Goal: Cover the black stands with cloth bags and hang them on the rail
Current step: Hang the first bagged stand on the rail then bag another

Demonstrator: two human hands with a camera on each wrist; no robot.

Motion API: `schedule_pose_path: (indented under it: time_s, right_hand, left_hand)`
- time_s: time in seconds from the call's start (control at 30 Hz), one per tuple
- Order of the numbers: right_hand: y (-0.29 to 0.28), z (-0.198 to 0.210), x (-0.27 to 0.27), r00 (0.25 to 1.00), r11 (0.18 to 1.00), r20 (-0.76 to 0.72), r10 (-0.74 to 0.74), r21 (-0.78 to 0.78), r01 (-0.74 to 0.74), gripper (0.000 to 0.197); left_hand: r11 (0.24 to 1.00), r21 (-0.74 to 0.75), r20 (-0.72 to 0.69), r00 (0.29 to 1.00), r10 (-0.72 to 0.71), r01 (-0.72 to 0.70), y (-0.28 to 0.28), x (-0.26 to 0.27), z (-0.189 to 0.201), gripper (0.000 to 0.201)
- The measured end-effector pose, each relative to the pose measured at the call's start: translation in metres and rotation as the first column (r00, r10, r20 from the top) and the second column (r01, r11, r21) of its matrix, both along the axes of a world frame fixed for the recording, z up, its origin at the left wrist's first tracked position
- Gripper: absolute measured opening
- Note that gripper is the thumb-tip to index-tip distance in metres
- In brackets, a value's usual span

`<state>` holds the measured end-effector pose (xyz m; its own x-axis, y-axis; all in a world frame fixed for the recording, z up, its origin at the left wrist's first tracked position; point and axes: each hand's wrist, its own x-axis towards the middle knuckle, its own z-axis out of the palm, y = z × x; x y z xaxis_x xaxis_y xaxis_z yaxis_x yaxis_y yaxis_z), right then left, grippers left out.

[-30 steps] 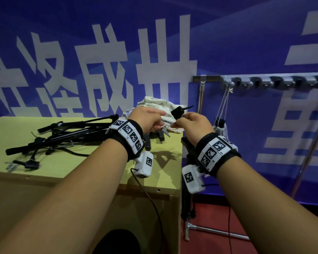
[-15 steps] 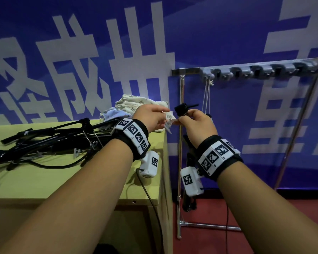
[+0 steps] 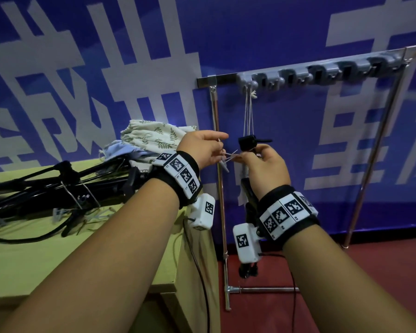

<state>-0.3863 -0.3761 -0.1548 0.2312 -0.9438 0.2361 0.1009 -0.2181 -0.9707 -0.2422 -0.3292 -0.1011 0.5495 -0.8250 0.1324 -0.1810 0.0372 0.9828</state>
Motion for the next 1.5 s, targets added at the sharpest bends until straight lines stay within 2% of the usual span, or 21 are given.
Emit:
schedule_pose_path:
  time_s: [0.4, 0.7, 0.97, 1.17, 1.27, 1.5]
  right_hand:
    - [-0.034, -0.049, -0.002, 0.994, 0.994, 0.039, -0.098, 0.058, 0.096, 0.005]
    - [-0.041, -0.064, 0.0, 0.996, 0.994, 0.066, -0.054, 0.096, 0.047, 0.008]
    - [-0.036, -0.064, 0.004, 0.993, 0.987, 0.099, -0.059, 0.155, 0.043, 0.004]
    - [-0.034, -0.068, 0.008, 0.985, 0.985, 0.155, -0.079, 0.161, 0.054, 0.006]
    - [-0.035, -0.069, 0.008, 0.988, 0.99, 0.131, -0.086, 0.123, 0.07, 0.006]
    - [-0.039, -0.071, 0.005, 0.989, 0.992, 0.093, -0.114, 0.069, 0.107, 0.007]
  left_hand:
    - [0.995, 0.091, 0.026, 0.999, -0.044, 0.042, -0.042, -0.007, -0.034, 0.029]
    - [0.987, 0.153, 0.112, 0.991, -0.071, 0.053, -0.051, -0.001, -0.062, 0.028]
    - [0.989, 0.138, 0.059, 0.997, -0.055, 0.047, -0.05, 0.005, -0.067, 0.03]
    - [0.989, 0.099, -0.117, 0.988, -0.097, 0.109, -0.042, -0.006, -0.06, 0.027]
    - [0.989, 0.094, -0.204, 0.975, -0.09, 0.111, -0.041, -0.007, -0.058, 0.024]
    - [0.982, 0.174, -0.142, 0.989, -0.048, 0.073, -0.047, 0.002, -0.066, 0.023]
